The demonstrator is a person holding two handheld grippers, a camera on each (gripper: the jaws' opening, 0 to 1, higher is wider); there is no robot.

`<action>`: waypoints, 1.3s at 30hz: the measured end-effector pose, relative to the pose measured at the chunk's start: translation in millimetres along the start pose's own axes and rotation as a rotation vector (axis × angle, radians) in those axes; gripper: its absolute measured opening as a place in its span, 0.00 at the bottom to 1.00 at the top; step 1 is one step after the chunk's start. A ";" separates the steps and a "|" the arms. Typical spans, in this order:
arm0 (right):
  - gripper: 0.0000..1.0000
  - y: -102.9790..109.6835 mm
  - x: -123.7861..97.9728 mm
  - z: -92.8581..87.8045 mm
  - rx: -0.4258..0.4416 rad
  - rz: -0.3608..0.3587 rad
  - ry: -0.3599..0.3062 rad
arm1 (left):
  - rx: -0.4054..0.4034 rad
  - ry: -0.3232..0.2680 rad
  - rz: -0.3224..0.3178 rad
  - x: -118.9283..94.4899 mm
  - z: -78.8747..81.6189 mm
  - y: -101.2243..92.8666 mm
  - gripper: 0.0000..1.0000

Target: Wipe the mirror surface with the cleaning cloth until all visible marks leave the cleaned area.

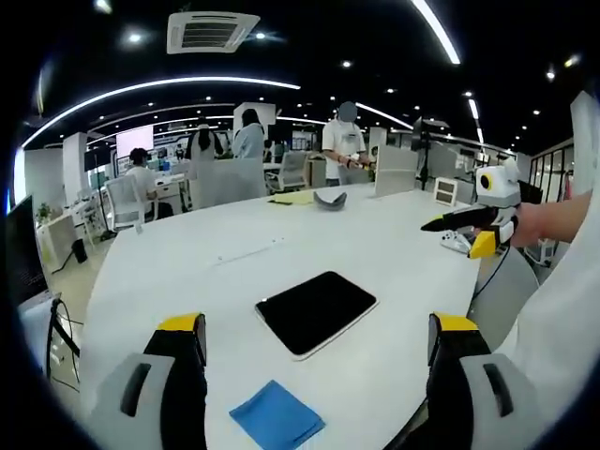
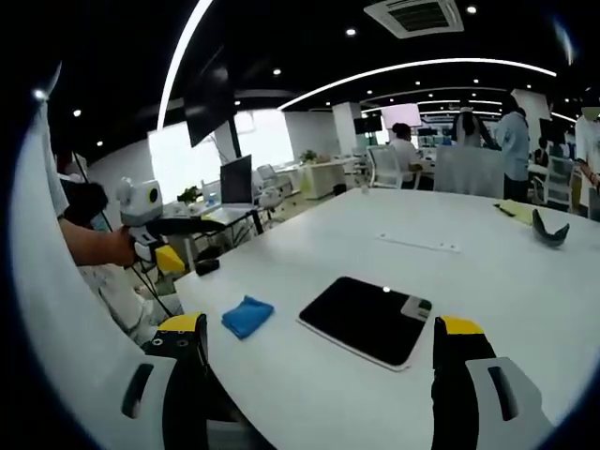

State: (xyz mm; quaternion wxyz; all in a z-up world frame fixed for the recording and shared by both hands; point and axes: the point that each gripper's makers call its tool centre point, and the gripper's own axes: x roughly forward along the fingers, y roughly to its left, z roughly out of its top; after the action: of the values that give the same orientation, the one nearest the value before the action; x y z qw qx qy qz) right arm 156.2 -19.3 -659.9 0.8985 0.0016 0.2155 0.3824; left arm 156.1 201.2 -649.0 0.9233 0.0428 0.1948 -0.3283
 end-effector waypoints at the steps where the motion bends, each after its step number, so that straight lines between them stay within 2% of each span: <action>1: 1.00 0.0 0.2 0.2 0.000 0.000 0.000 | 0.000 0.002 0.000 0.2 -0.6 0.2 0.99; 39: 1.00 -0.8 12.8 6.6 -0.013 -0.002 -0.017 | -0.021 -0.012 0.010 2.4 -1.7 15.4 0.99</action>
State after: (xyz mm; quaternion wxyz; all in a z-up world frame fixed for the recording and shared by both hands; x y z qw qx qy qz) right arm 167.3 -10.0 -659.0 0.9007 -0.0014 0.2053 0.3830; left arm 166.9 212.2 -652.2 0.9264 0.0318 0.1924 -0.3220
